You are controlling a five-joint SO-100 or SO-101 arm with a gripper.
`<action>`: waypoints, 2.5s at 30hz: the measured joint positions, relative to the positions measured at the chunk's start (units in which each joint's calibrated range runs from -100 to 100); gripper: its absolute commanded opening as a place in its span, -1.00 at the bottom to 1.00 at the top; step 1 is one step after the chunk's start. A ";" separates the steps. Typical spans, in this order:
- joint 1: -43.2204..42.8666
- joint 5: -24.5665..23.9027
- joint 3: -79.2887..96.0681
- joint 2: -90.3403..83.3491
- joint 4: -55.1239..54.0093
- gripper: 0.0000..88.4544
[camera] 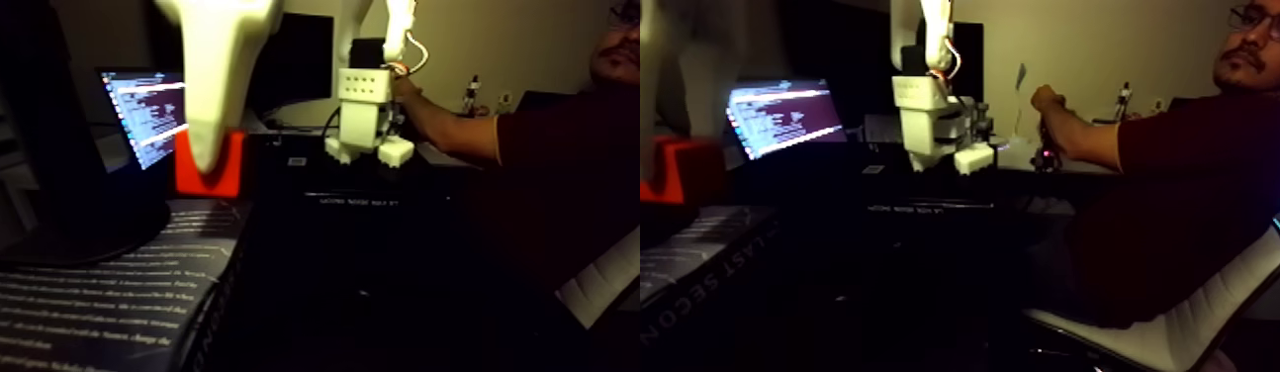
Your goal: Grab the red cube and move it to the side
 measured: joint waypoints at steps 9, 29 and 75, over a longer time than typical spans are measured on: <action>2.47 0.05 -3.63 8.50 -0.57 -0.99; 4.02 -0.42 -8.89 15.57 -0.57 -0.99; -6.25 -1.84 -0.36 -19.18 16.16 -0.33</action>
